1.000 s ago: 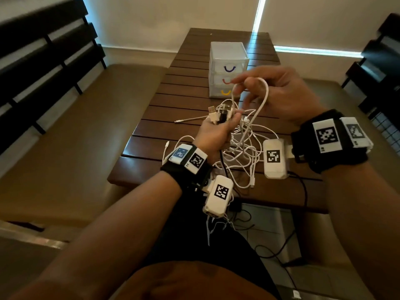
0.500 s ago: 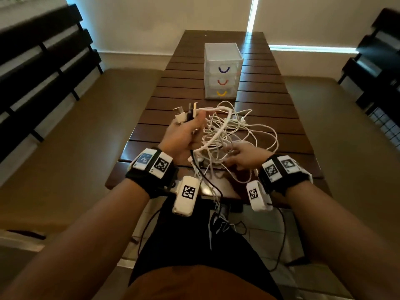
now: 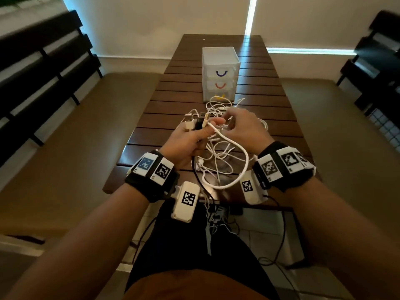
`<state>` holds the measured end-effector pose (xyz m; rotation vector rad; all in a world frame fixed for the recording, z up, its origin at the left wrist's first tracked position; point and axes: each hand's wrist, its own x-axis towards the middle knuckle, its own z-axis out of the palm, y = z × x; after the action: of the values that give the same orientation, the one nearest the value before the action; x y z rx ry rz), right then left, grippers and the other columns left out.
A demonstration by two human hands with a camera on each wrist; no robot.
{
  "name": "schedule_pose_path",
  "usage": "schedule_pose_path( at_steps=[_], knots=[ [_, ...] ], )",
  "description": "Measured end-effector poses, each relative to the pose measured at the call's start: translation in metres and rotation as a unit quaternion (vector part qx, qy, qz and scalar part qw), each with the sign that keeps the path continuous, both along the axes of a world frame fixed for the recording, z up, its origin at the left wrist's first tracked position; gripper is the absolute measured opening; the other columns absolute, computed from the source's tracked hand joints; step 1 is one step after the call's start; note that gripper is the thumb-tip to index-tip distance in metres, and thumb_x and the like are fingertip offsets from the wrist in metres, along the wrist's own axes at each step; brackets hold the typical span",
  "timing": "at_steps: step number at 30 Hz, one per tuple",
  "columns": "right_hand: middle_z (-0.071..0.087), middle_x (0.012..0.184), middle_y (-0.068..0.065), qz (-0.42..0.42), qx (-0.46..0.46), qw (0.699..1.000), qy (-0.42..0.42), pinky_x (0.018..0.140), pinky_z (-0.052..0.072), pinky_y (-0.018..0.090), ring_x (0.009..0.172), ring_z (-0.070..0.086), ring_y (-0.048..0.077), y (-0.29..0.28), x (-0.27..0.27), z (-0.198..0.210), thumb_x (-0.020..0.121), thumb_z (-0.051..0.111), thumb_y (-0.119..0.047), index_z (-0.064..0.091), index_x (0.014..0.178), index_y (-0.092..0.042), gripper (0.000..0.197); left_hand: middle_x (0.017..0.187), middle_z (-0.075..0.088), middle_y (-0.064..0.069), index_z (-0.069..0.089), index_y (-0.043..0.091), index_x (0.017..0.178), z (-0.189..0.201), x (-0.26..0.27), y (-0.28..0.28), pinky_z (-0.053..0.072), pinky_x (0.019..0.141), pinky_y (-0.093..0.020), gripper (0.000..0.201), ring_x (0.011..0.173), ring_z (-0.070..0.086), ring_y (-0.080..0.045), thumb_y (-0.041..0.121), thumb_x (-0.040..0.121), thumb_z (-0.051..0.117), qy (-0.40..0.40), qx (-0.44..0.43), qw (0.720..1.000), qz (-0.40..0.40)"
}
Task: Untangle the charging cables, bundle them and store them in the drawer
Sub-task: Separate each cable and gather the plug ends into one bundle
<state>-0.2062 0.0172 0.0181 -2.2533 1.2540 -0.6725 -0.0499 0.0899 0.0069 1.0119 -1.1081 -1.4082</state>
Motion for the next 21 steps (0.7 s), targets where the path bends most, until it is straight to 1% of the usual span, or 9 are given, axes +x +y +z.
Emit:
schedule_pose_path(
  at_steps=[3,5,7,10,12,14,16,18,21],
  knots=[
    [0.069,0.095,0.001,0.1,0.057,0.993,-0.028,0.081,0.053,0.039,0.089,0.065,0.018,0.006,-0.007,0.0,0.086,0.065,-0.029,0.069,0.105,-0.02,0.021,0.064,0.038,0.002,0.071,0.022,0.103,-0.002,-0.005,-0.003,0.025,0.04,-0.016,0.018,0.048,0.028,-0.006,0.018,0.09,0.06,0.015,-0.016,0.999,-0.044],
    [0.07,0.095,0.006,0.112,0.084,0.99,-0.025,0.085,0.053,0.046,0.09,0.066,0.021,0.003,-0.015,-0.001,0.094,0.056,-0.02,0.071,0.105,-0.014,0.019,0.067,0.045,0.003,0.065,0.024,0.117,-0.006,-0.008,-0.006,0.025,0.04,-0.016,0.034,0.047,0.03,-0.005,0.008,0.088,0.058,0.024,-0.026,0.998,-0.042],
    [0.07,0.101,0.005,0.128,0.095,0.987,-0.025,0.088,0.054,0.041,0.096,0.066,0.019,0.001,-0.024,0.002,0.096,0.053,-0.014,0.07,0.106,-0.013,0.02,0.067,0.047,0.006,0.054,0.018,0.13,-0.009,-0.012,-0.013,0.023,0.04,-0.016,0.045,0.047,0.03,-0.005,-0.003,0.09,0.052,0.018,-0.014,1.0,-0.01],
    [0.065,0.122,0.002,0.161,0.092,0.982,-0.042,0.097,0.049,0.029,0.12,0.057,0.011,-0.001,-0.036,0.005,0.095,0.054,-0.009,0.07,0.099,-0.016,0.018,0.066,0.044,0.004,0.058,0.014,0.117,-0.014,-0.02,-0.023,0.019,0.041,-0.018,0.034,0.044,0.03,-0.006,-0.001,0.088,0.049,-0.02,0.029,0.999,0.008],
    [0.066,0.12,0.001,0.164,0.08,0.981,-0.07,0.097,0.05,0.029,0.116,0.059,0.008,-0.002,-0.045,0.008,0.094,0.057,-0.008,0.07,0.097,-0.018,0.017,0.062,0.042,0.004,0.056,0.012,0.102,-0.015,-0.024,-0.03,0.019,0.037,-0.016,0.016,0.041,0.03,-0.005,0.005,0.089,0.051,-0.018,0.044,0.999,-0.007],
    [0.067,0.117,0.002,0.163,0.065,0.981,-0.083,0.097,0.05,0.027,0.113,0.061,0.007,-0.004,-0.054,0.014,0.092,0.059,-0.004,0.07,0.098,-0.012,0.015,0.062,0.043,0.002,0.052,0.012,0.088,-0.015,-0.027,-0.036,0.018,0.036,-0.015,0.007,0.039,0.03,-0.004,0.005,0.09,0.049,-0.006,0.068,0.997,-0.022],
    [0.069,0.113,0.007,0.176,0.066,0.976,-0.113,0.094,0.051,0.025,0.11,0.064,0.012,-0.003,-0.063,0.022,0.091,0.056,0.004,0.07,0.097,-0.008,0.018,0.065,0.041,-0.002,0.052,0.014,0.084,-0.019,-0.031,-0.043,0.021,0.036,-0.015,0.012,0.039,0.031,-0.005,0.004,0.091,0.049,-0.061,0.082,0.994,-0.034],
    [0.07,0.108,0.013,0.176,0.096,0.966,-0.164,0.09,0.055,0.033,0.103,0.067,0.023,0.003,-0.067,0.032,0.091,0.049,0.011,0.07,0.093,-0.009,0.029,0.066,0.046,-0.002,0.062,0.02,0.089,-0.027,-0.035,-0.047,0.029,0.039,-0.016,0.019,0.044,0.037,-0.007,0.003,0.092,0.053,-0.168,0.064,0.982,-0.056],
    [0.073,0.098,0.013,0.114,0.158,0.933,-0.301,0.08,0.058,0.033,0.098,0.069,0.026,0.014,-0.073,0.042,0.082,0.036,0.013,0.07,0.087,-0.002,0.038,0.074,0.062,0.004,0.068,0.014,0.097,-0.042,-0.033,-0.049,0.043,0.055,-0.013,0.019,0.059,0.055,-0.003,-0.001,0.09,0.059,-0.239,0.024,0.971,-0.004]
  ],
)
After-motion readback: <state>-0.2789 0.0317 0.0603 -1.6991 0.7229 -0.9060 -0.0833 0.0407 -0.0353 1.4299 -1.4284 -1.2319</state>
